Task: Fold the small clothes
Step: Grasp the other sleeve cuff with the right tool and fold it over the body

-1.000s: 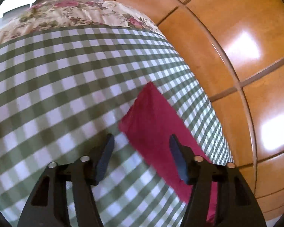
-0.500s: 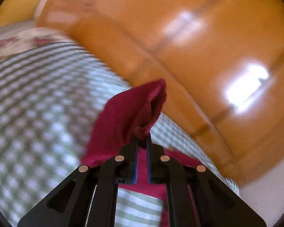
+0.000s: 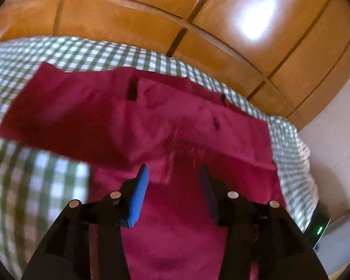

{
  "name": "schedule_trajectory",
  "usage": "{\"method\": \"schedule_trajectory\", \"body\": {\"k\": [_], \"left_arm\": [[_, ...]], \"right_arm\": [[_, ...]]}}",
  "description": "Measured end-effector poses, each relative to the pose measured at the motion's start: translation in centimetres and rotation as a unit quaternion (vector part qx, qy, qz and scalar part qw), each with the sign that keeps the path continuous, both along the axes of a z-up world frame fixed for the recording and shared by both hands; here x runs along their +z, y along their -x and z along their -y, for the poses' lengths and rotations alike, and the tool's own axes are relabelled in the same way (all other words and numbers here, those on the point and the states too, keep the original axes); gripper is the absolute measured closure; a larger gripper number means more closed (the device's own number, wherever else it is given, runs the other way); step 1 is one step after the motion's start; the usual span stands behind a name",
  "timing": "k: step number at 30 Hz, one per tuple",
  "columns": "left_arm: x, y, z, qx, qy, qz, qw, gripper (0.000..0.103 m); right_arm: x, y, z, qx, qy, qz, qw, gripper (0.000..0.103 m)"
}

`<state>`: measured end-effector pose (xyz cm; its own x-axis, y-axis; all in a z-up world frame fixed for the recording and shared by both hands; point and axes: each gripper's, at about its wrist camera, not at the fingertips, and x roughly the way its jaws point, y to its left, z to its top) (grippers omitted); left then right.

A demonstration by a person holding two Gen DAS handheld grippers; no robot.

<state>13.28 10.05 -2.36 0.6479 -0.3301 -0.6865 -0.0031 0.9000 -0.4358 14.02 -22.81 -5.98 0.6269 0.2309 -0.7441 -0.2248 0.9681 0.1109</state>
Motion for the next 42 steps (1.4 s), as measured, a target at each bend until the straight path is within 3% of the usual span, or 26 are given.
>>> {"method": "schedule_trajectory", "body": {"k": [4, 5, 7, 11, 15, 18, 20, 22, 29, 31, 34, 39, 42], "left_arm": [[-0.5, 3.5, -1.3, 0.035, -0.058, 0.003, 0.9977, 0.059], [-0.6, 4.6, -1.8, 0.048, -0.071, 0.003, 0.9963, 0.059], [-1.1, 6.4, -3.7, 0.080, -0.088, 0.000, 0.9929, 0.059], [-1.6, 7.6, -6.7, 0.130, -0.080, -0.013, 0.9882, 0.059], [-1.9, 8.1, -8.3, 0.151, -0.073, -0.021, 0.9856, 0.057], [-1.8, 8.1, -8.8, 0.160, -0.062, -0.021, 0.9850, 0.049], [-1.8, 8.0, -8.9, 0.163, -0.062, -0.021, 0.9844, 0.049], [-1.9, 7.5, -8.7, 0.167, -0.068, -0.023, 0.9833, 0.039], [-2.2, 5.0, -8.0, 0.176, -0.071, -0.029, 0.9814, 0.038], [-2.0, 3.6, -7.6, 0.180, -0.075, -0.028, 0.9804, 0.032], [-2.0, 1.2, -7.1, 0.185, -0.083, -0.033, 0.9787, 0.032], [-2.8, -2.9, -6.7, 0.203, -0.124, -0.057, 0.9695, 0.032], [-4.1, -3.8, -6.8, 0.202, -0.133, -0.079, 0.9670, 0.032]], "right_arm": [[0.7, -0.4, -0.8, -0.006, 0.018, -0.020, 1.000, 0.002], [1.1, -0.7, -1.0, -0.006, 0.006, -0.027, 1.000, 0.006], [2.6, -1.1, -2.0, 0.017, -0.066, -0.038, 0.997, 0.017], [4.5, -3.4, -6.7, 0.073, -0.120, -0.057, 0.988, 0.036], [3.9, -7.6, -13.5, 0.117, -0.143, -0.117, 0.976, 0.040], [2.6, -10.0, -17.7, 0.127, -0.129, -0.153, 0.972, 0.063], [2.6, -10.5, -19.7, 0.139, -0.093, -0.144, 0.975, 0.089], [3.9, -10.6, -20.6, 0.153, -0.065, -0.120, 0.979, 0.095], [13.4, -10.2, -16.3, 0.153, -0.097, 0.013, 0.983, 0.096], [15.1, -10.3, -14.7, 0.143, -0.102, 0.035, 0.984, 0.096], [17.2, -11.0, -11.4, 0.118, -0.102, 0.071, 0.985, 0.096], [17.3, -11.7, -4.7, 0.055, -0.090, 0.095, 0.990, 0.096], [13.9, -13.1, 0.0, -0.008, -0.075, 0.066, 0.995, 0.096]]}}
